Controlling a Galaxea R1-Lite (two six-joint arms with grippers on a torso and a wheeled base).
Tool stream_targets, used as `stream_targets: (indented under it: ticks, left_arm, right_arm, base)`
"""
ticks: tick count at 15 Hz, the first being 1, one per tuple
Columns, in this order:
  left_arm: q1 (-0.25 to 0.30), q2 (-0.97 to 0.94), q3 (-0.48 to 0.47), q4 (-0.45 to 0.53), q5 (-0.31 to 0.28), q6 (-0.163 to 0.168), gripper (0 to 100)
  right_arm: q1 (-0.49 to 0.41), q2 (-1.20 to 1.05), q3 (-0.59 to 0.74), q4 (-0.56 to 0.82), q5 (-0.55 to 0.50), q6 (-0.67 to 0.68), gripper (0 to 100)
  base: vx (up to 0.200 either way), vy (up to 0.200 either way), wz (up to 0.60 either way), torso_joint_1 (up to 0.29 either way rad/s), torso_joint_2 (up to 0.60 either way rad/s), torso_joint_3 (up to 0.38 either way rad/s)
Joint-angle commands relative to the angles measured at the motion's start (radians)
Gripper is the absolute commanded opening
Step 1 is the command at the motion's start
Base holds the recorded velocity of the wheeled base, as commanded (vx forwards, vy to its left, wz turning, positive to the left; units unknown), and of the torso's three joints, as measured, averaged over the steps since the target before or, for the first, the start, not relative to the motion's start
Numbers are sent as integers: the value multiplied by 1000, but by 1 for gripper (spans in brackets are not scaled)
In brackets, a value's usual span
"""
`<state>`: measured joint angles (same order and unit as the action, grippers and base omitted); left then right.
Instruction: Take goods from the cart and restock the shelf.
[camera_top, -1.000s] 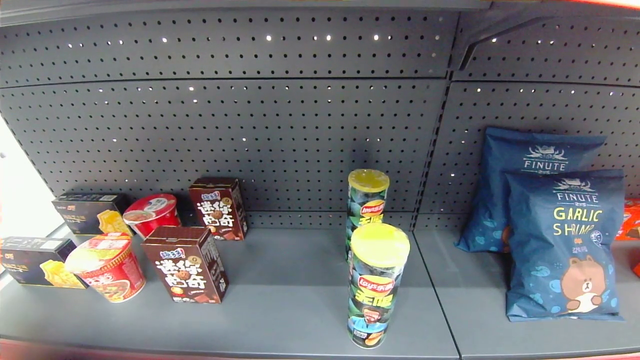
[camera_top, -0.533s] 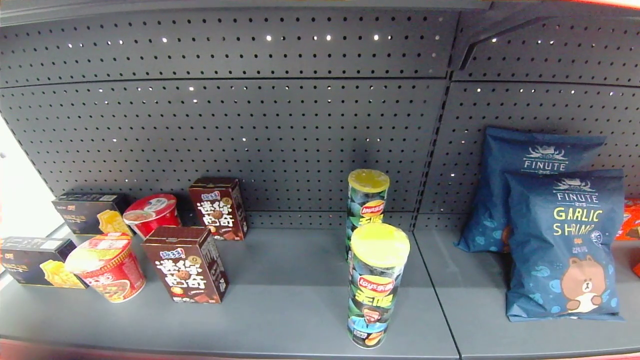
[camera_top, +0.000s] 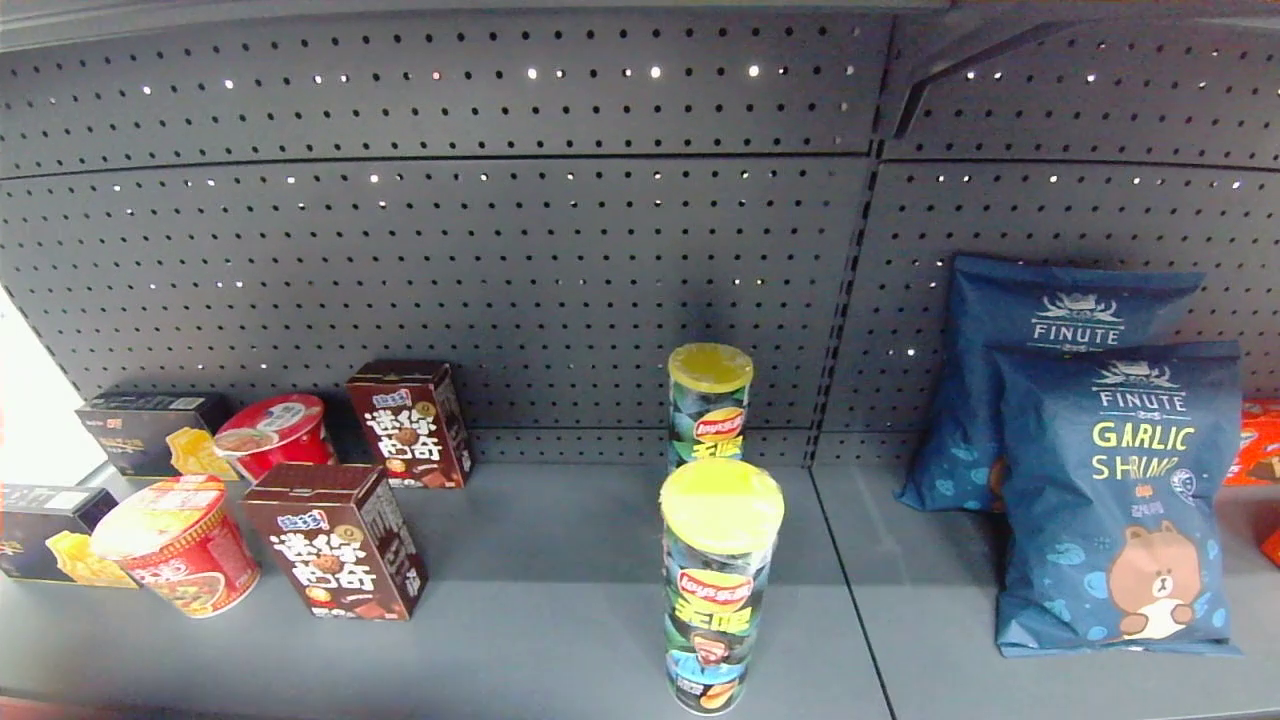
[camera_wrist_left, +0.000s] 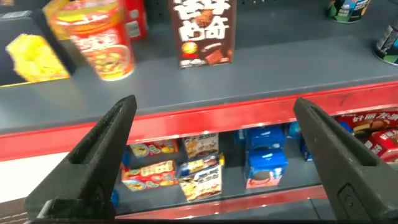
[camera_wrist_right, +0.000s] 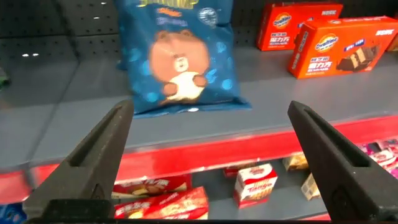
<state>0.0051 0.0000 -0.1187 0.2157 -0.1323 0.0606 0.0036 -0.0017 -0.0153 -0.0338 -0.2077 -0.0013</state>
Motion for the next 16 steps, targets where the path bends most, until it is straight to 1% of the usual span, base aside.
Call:
stream_targets:
  ticks: [1, 11, 14, 16]
  left_arm:
    - [-2, 0, -1, 1, 0, -4, 100]
    - [-2, 0, -1, 1, 0, -12, 100]
    - [-2, 0, -1, 1, -1, -1, 100]
    - [-2, 0, -1, 1, -1, -2, 100]
  right_arm:
    - [-2, 2, 0, -3, 1, 0, 100]
    - [-2, 2, 0, -3, 1, 0, 100]
    - [-2, 2, 0, -3, 1, 0, 100]
    - [-2, 2, 0, -3, 2, 1, 100]
  base:
    - [0, 0, 0, 0, 0, 0]
    - [0, 0, 0, 0, 0, 0]
    - [0, 0, 0, 0, 0, 0]
    - [0, 0, 0, 0, 0, 0]
